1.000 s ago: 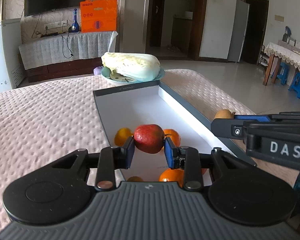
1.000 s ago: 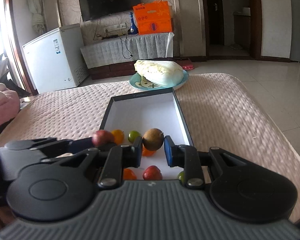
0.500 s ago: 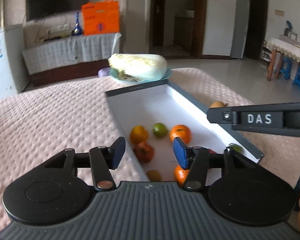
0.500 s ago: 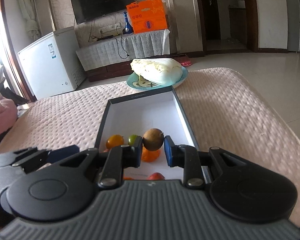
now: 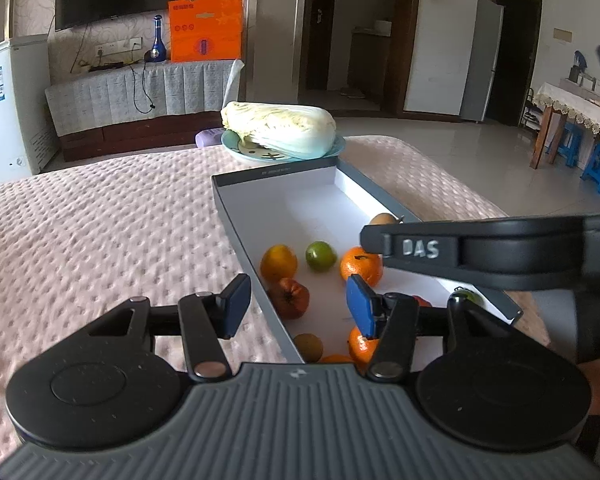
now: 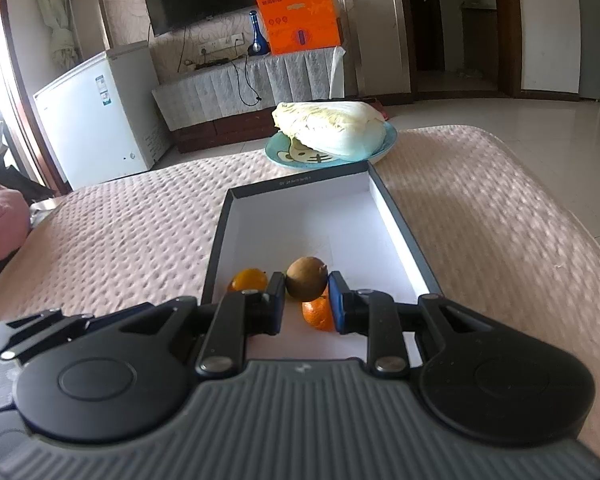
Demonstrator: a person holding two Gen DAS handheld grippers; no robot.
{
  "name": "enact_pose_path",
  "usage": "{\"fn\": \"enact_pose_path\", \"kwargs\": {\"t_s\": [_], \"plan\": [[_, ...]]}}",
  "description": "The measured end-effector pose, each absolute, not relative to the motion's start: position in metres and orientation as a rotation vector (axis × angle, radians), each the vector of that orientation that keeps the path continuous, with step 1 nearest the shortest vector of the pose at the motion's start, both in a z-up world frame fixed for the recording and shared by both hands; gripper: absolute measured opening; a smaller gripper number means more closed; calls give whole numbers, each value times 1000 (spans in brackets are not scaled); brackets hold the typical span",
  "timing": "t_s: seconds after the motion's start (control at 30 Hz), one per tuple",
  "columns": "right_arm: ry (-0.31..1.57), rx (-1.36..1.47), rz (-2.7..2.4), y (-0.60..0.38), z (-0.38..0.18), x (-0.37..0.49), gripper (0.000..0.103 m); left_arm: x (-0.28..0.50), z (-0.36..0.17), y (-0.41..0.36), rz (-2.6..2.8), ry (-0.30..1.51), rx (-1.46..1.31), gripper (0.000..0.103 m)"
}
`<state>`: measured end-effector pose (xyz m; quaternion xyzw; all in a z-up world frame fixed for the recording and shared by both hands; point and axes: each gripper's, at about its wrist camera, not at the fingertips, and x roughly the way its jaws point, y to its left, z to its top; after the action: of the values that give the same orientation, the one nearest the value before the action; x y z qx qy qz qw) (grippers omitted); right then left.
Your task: Organize fruits
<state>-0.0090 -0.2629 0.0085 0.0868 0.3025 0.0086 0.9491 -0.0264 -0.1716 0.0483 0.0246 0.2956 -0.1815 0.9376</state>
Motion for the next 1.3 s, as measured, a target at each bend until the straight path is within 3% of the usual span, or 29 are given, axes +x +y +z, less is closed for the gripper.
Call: {"fn": "enact_pose_path", "kwargs": {"t_s": [0.23,0.27,0.3,0.37,0.63,0.77,1.3], "plan": [[664,143,15,-254,-1,3,29,-27,48,-171,-368,610,57,59],[666,149,19,-254,-2,3,46,-27,48,-171,-364,612,59,59],[662,150,15,-254,-3,2,72,-27,47,-171,-356,615,63,61],[635,148,16,-254,-1,-2,84,-27,47,-170,-349,616,66,62],[556,202,52,-261,17,-27,84,-44,49,-162,-293,616,91,64],[520,260,61,-266,30,-51,84,-60,56,-154,-278,601,81,71],[483,309,138,-276,45,-160,84,-135,73,-129,-271,545,66,76]]}}
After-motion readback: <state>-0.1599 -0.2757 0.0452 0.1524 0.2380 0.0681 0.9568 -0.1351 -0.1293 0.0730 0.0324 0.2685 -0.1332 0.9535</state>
